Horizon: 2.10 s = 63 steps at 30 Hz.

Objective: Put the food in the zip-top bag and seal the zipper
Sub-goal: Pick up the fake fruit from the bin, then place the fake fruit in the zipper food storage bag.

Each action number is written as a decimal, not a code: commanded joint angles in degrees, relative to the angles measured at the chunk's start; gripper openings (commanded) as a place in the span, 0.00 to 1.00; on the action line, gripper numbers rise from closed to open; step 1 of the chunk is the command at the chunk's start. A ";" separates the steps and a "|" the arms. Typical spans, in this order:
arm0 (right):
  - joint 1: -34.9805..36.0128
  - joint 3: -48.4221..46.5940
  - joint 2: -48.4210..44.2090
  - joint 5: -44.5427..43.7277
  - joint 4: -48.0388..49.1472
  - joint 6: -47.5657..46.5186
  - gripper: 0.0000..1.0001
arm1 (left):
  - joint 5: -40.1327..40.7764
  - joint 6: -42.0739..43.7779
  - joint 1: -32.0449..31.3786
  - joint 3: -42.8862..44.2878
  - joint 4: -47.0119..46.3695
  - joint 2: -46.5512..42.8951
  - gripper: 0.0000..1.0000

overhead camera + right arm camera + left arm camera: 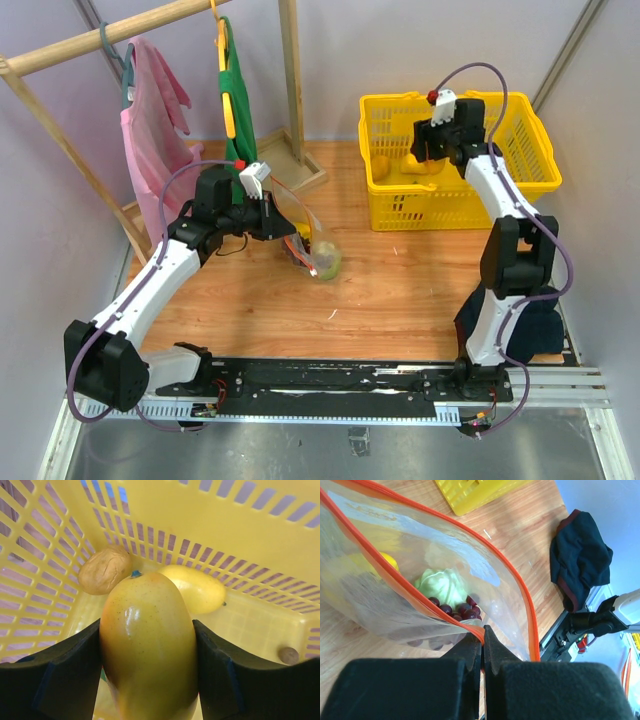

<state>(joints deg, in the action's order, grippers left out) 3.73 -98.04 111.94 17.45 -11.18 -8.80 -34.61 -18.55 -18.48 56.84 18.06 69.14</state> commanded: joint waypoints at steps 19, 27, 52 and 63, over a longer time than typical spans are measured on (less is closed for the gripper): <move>6.61 9.48 -25.85 1.99 0.67 17.64 0.03 | 6.26 -4.55 -4.61 8.13 2.64 -0.76 0.00; 14.03 17.61 -32.84 5.77 8.18 26.62 0.03 | 11.73 -10.44 -8.58 11.21 1.90 1.57 0.00; 34.56 33.96 -28.99 1.15 32.19 42.77 0.08 | 15.65 -17.75 -11.31 6.35 -2.90 1.62 0.00; 35.29 38.45 -25.44 1.97 28.01 40.97 0.17 | 15.60 -18.95 -11.31 1.86 -5.08 0.61 0.00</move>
<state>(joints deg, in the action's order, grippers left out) 37.89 -59.75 85.56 18.83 17.69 33.19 -18.65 -36.60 -29.39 59.83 16.53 71.44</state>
